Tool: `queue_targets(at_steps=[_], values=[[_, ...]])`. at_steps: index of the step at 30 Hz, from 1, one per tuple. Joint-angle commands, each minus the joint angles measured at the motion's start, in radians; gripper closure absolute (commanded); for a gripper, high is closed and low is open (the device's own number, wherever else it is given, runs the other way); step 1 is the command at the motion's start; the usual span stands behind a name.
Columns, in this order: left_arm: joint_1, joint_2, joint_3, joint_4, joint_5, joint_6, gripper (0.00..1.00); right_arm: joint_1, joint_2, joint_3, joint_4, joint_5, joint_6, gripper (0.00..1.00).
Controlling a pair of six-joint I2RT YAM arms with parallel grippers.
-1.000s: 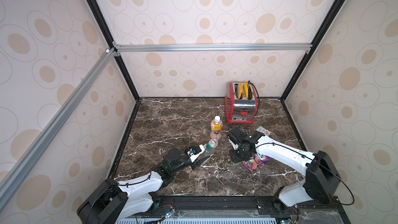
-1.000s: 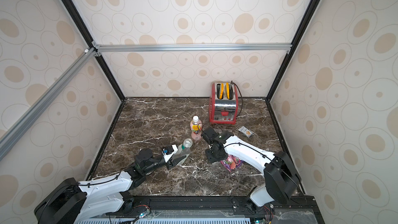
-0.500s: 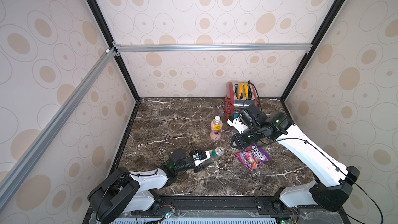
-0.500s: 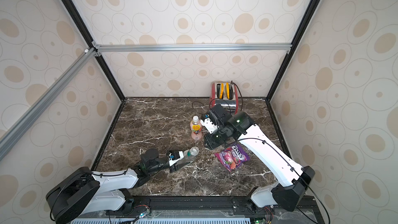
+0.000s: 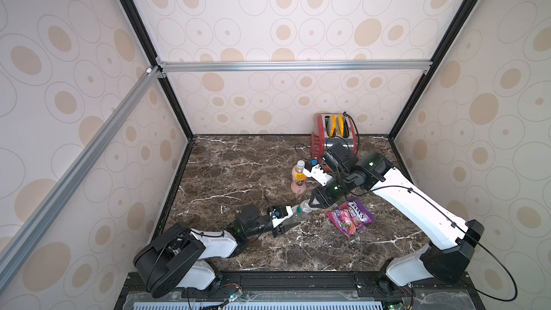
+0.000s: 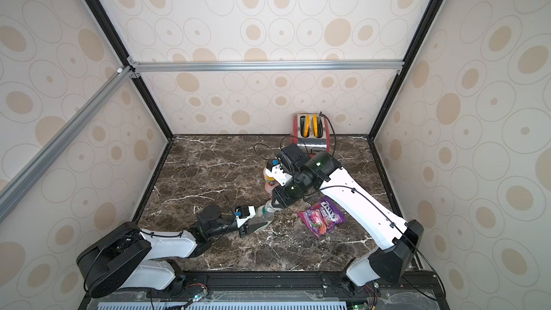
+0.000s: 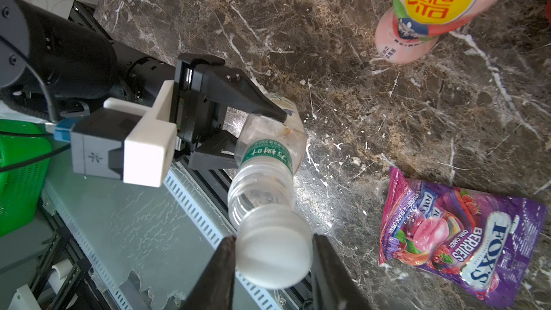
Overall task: Screw on the bottle caps
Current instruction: Screw the bottle cap onto the plastic bottle.
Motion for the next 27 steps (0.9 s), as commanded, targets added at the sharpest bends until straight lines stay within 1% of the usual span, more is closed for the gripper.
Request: queue_targets(at_steps=[1, 5, 11, 16, 27], values=[[-0.007, 0.008, 0.038, 0.079, 0.026, -0.047, 0.46, 0.005, 0.012, -0.007, -0.002, -0.009, -0.014, 0.65], [-0.007, 0.009, 0.041, 0.076, 0.033, -0.047, 0.46, 0.005, 0.015, -0.02, 0.014, 0.002, -0.013, 0.65], [-0.007, 0.015, 0.053, 0.053, 0.053, -0.047, 0.46, 0.008, 0.024, -0.019, 0.041, -0.032, -0.003, 0.65], [-0.008, 0.014, 0.058, 0.038, 0.048, -0.048, 0.46, 0.014, 0.03, -0.019, 0.037, -0.032, -0.008, 0.65], [-0.009, -0.015, 0.074, -0.036, 0.063, -0.028, 0.47, 0.026, 0.053, -0.008, 0.01, 0.006, -0.032, 0.65]])
